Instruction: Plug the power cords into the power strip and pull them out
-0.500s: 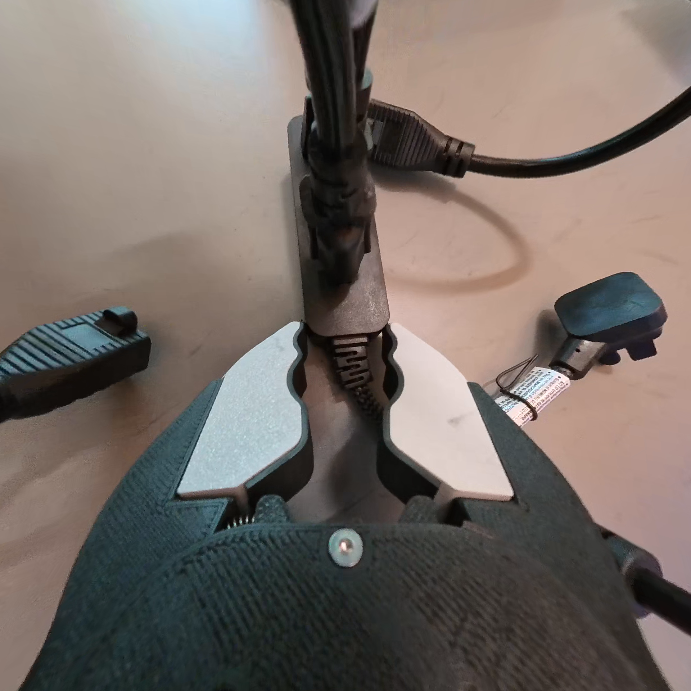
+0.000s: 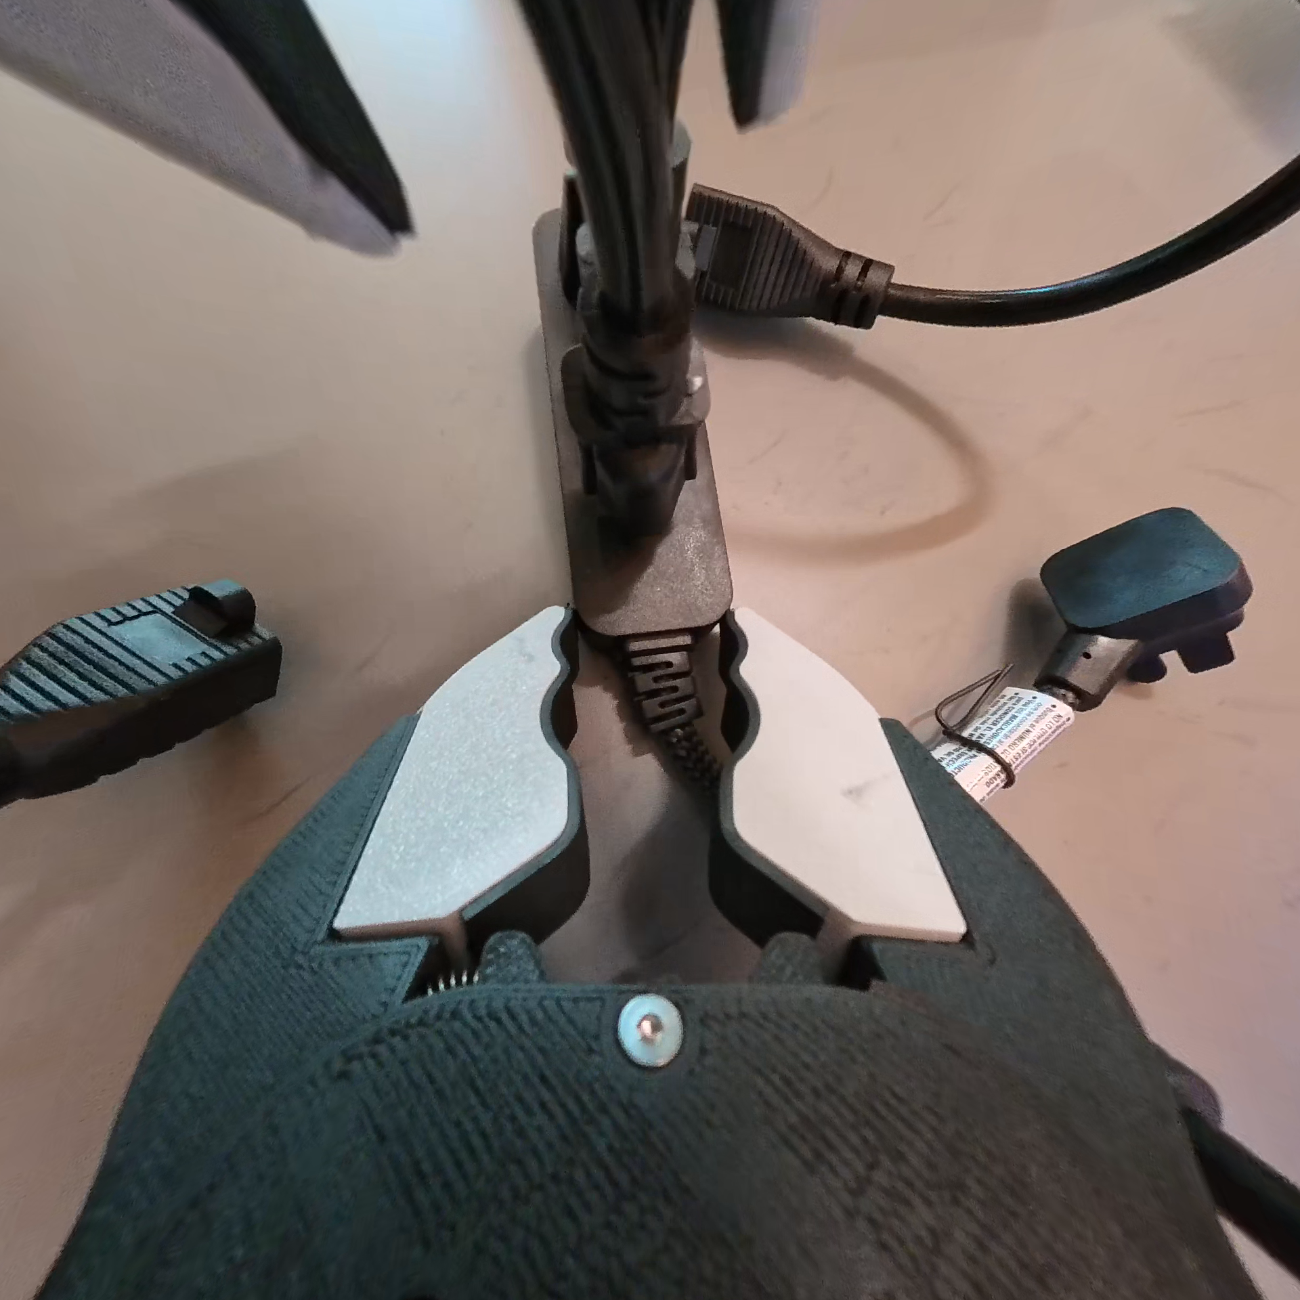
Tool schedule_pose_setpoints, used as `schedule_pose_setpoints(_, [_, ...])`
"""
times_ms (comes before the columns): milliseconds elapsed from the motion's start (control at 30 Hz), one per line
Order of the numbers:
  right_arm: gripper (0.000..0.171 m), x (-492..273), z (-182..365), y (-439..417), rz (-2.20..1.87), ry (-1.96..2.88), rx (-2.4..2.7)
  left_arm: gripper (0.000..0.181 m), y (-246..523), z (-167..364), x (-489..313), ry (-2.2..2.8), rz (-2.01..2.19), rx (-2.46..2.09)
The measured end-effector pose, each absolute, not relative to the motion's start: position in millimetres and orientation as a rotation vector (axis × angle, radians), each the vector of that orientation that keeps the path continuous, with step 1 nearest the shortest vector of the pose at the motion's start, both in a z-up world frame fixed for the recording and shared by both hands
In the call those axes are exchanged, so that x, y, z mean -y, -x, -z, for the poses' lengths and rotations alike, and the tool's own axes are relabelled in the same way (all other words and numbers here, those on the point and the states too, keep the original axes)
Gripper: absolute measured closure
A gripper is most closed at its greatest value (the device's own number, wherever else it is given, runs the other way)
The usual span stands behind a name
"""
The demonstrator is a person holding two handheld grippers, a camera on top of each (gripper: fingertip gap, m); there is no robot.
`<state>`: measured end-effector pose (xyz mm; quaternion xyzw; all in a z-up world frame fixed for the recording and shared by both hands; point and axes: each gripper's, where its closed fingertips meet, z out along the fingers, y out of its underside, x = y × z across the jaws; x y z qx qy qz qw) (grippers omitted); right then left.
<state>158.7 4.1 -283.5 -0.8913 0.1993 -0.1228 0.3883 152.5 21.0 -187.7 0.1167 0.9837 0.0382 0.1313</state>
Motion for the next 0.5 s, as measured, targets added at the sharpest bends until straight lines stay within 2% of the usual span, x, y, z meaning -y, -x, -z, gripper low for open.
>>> schedule_pose_setpoints(100, [0.132, -4, 283, -159, 0.314, 2.267, -0.506, 0.147, -154, 199, -21, -0.322, -0.137, -2.854])
schedule_pose_setpoints(300, [0.132, -4, 283, -159, 0.317, 2.267, -0.505, 0.164, -164, 208, -23, -0.430, -0.133, -2.780])
schedule_pose_setpoints(500, [0.132, -4, 283, -159, 0.313, 2.267, -0.504, 0.165, -162, 208, -20, -0.371, -0.065, -2.799])
